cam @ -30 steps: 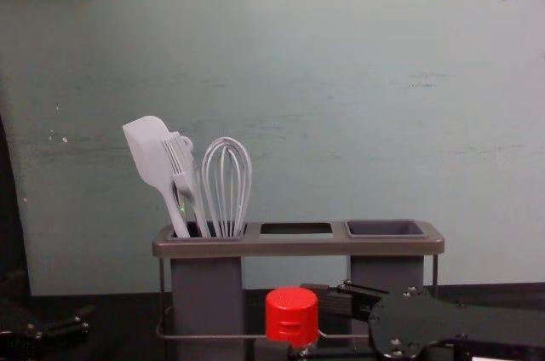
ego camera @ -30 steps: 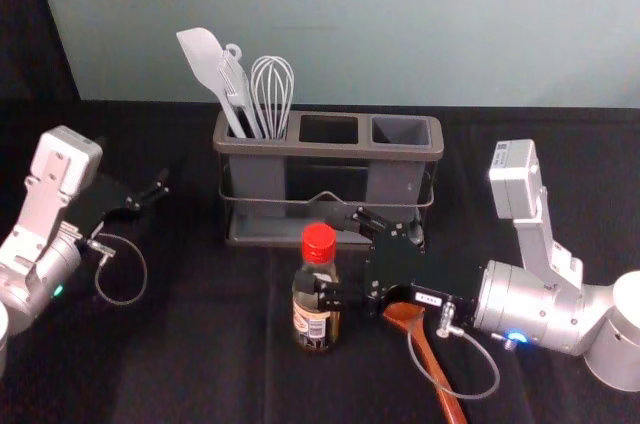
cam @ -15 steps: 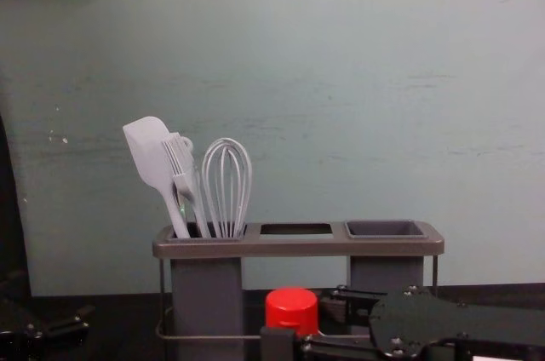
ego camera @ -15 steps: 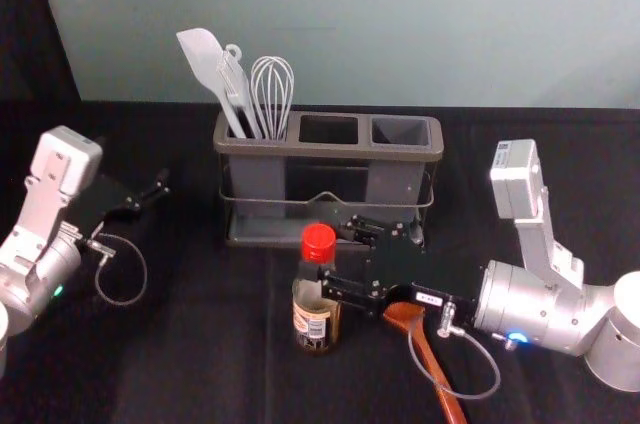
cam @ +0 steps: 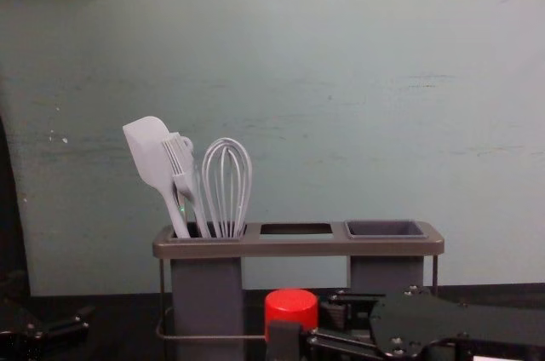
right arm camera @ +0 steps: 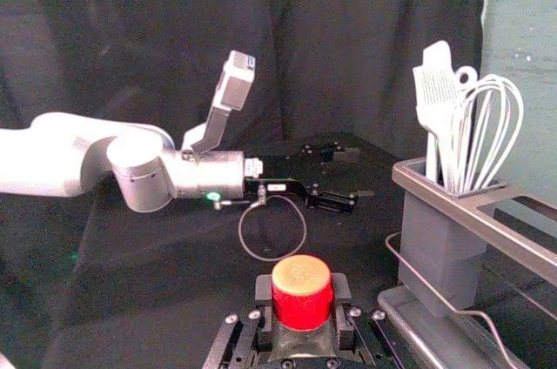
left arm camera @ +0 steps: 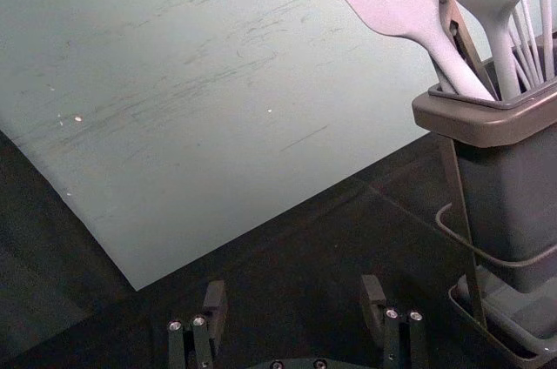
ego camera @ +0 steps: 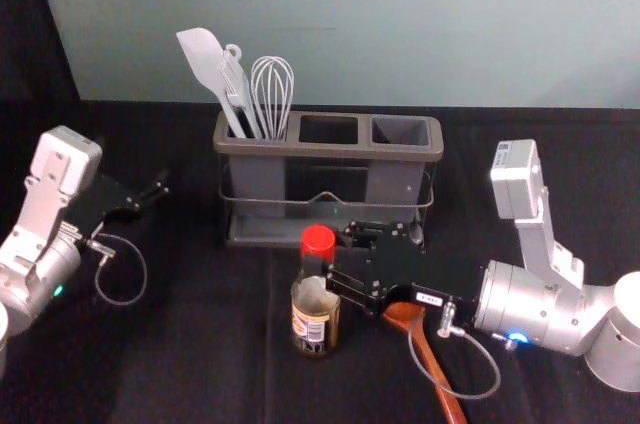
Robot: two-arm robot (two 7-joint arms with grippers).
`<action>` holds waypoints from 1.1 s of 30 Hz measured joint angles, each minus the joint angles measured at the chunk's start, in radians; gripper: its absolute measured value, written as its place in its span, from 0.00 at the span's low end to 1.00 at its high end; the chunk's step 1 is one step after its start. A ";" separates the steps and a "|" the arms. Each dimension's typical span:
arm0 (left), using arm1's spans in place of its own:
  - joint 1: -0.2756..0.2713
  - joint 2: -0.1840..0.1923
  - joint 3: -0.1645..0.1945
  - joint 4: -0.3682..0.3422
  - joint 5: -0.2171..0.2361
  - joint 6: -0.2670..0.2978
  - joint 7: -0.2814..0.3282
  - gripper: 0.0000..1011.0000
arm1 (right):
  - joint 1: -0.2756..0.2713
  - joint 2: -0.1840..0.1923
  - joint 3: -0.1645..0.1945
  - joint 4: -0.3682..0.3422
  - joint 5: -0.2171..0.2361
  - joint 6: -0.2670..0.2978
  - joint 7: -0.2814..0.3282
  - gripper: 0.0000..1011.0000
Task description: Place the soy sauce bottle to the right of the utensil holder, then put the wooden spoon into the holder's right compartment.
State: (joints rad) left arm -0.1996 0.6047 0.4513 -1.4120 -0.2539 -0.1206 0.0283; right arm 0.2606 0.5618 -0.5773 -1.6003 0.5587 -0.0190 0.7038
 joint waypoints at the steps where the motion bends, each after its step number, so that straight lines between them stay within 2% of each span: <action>1: 0.000 0.000 0.000 0.000 0.000 0.000 0.000 0.99 | 0.000 0.000 0.000 0.000 0.000 0.000 0.000 0.38; 9: 0.000 0.000 0.000 0.000 0.000 0.000 0.000 0.99 | -0.016 0.020 0.015 -0.037 0.000 -0.022 -0.012 0.38; 15: 0.000 0.000 0.000 0.000 0.000 0.000 0.000 0.99 | -0.058 0.068 0.061 -0.097 0.019 -0.039 -0.029 0.38; 22: 0.000 0.000 0.000 0.000 0.000 0.000 0.000 0.99 | -0.147 0.149 0.162 -0.151 0.072 -0.074 -0.054 0.38; 27: 0.000 0.000 0.000 0.000 0.000 0.000 0.000 0.99 | -0.223 0.208 0.263 -0.138 0.108 -0.107 -0.070 0.38; 33: 0.000 0.000 0.000 0.000 0.000 0.000 0.000 0.99 | -0.245 0.223 0.320 -0.088 0.108 -0.132 -0.081 0.38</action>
State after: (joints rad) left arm -0.1996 0.6047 0.4514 -1.4120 -0.2539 -0.1205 0.0283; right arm 0.0155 0.7850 -0.2570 -1.6884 0.6671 -0.1509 0.6230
